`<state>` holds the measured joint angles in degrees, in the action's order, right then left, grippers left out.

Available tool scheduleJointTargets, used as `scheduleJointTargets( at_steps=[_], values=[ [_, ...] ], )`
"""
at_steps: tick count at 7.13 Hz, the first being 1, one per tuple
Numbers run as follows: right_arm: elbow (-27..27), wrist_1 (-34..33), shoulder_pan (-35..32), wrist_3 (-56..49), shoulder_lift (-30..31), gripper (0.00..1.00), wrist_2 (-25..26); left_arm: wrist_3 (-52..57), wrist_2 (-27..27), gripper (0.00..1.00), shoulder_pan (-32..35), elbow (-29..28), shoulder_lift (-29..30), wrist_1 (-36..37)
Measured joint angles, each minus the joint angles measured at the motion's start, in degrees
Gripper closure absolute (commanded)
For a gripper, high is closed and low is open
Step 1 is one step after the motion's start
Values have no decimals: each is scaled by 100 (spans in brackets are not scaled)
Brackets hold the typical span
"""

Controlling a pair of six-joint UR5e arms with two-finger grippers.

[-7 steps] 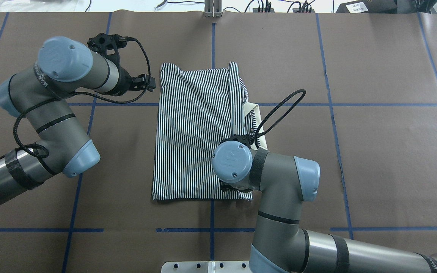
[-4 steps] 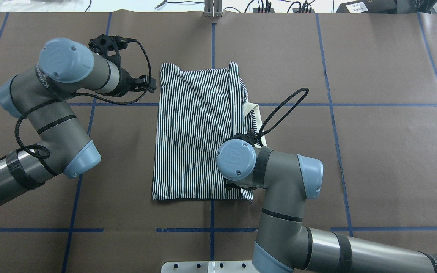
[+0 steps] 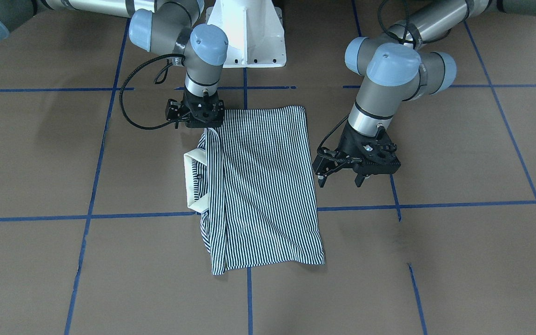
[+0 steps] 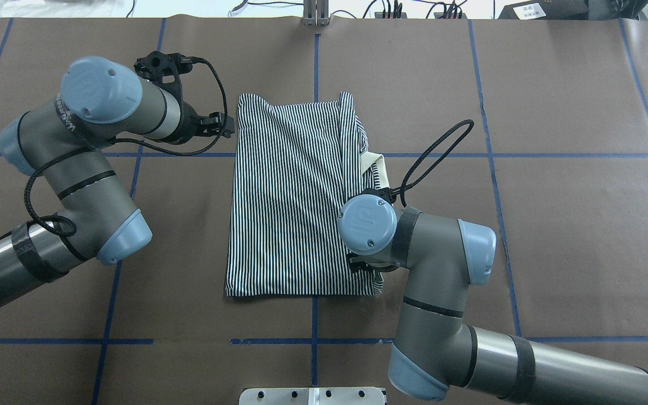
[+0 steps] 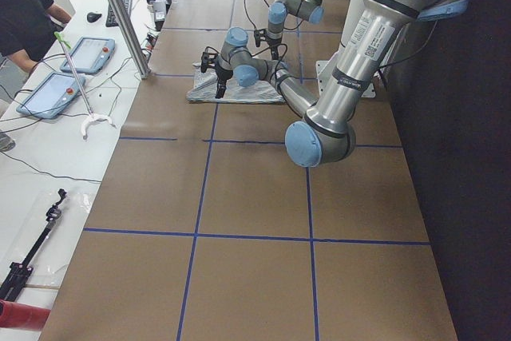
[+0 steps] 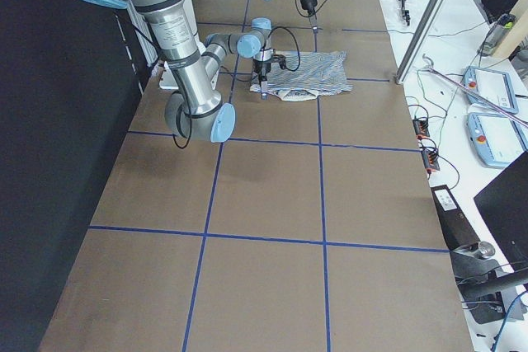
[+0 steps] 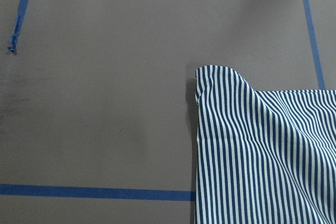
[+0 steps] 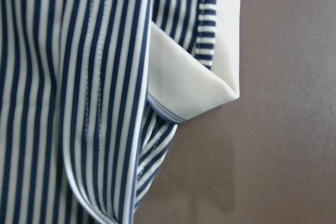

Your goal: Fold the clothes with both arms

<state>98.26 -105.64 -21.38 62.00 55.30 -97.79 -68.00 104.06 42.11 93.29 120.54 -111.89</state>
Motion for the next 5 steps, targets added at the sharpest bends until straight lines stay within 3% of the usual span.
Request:
scheduleJointTargets(
  at_steps=[3,5],
  values=[
    [715,-8,-122,-184,712,0,-27,-16,0,0,-16,23,28,0],
    [855,3,-147,-231,714,0,-13,-12,2,0,-18,35,31,0]
  ],
)
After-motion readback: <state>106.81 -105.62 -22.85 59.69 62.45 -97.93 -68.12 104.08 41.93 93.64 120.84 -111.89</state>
